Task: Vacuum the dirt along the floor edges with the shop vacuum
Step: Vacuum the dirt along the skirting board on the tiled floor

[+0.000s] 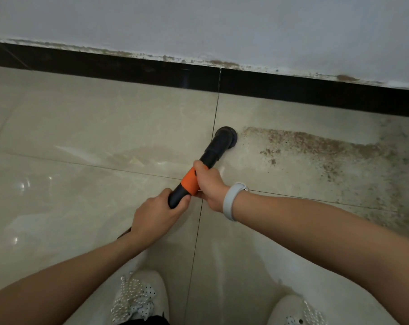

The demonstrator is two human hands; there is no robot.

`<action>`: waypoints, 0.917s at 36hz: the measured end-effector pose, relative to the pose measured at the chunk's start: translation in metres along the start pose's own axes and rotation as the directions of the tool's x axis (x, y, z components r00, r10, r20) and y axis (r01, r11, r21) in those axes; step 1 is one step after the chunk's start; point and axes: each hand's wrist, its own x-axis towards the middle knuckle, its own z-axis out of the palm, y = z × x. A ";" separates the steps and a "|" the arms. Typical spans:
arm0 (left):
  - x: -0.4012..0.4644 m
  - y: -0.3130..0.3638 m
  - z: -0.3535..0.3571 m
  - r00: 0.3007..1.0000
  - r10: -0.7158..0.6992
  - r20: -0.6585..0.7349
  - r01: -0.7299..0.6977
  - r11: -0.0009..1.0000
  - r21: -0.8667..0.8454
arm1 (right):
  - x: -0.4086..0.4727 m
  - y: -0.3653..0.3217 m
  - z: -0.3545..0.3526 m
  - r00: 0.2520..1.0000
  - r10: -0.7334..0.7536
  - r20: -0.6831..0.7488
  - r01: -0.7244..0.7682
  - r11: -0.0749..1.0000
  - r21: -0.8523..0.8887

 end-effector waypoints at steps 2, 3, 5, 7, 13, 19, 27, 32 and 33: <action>0.004 0.006 0.000 1.000 -0.006 -0.005 0.006 1.000 -0.016 | 0.001 -0.006 -0.002 1.000 -0.007 -0.008 0.008 1.000 0.017; 0.005 0.008 0.001 1.000 -0.006 -0.004 0.005 1.000 -0.028 | 0.001 -0.008 -0.002 1.000 -0.006 -0.011 0.006 1.000 0.018; 0.005 0.010 0.002 1.000 -0.001 0.006 0.002 0.999 -0.046 | 0.001 -0.007 -0.004 1.000 0.010 -0.020 -0.009 1.000 0.018; 0.000 0.010 0.004 0.999 0.019 0.031 -0.017 0.998 -0.057 | -0.002 0.000 -0.009 0.999 0.039 -0.023 -0.038 0.999 0.033; -0.017 0.004 0.015 0.992 0.066 0.109 -0.066 0.998 -0.010 | -0.007 0.029 -0.027 0.996 0.085 0.004 -0.085 0.994 0.067; 0.005 0.016 0.013 0.999 0.003 0.044 0.002 0.995 -0.097 | 0.005 -0.002 -0.027 0.999 0.047 0.020 -0.049 0.992 0.113; 0.019 0.030 0.009 0.997 -0.035 0.076 0.049 0.981 -0.186 | 0.010 -0.016 -0.018 0.999 0.013 0.034 -0.022 0.958 0.287; 0.003 0.032 0.019 0.988 0.036 0.147 -0.010 0.984 -0.175 | 0.005 0.007 -0.038 0.998 0.053 0.037 -0.062 0.945 0.322; 0.001 0.034 0.021 0.988 0.044 0.150 -0.019 0.986 -0.164 | 0.005 0.010 -0.041 0.998 0.053 0.033 -0.061 0.945 0.320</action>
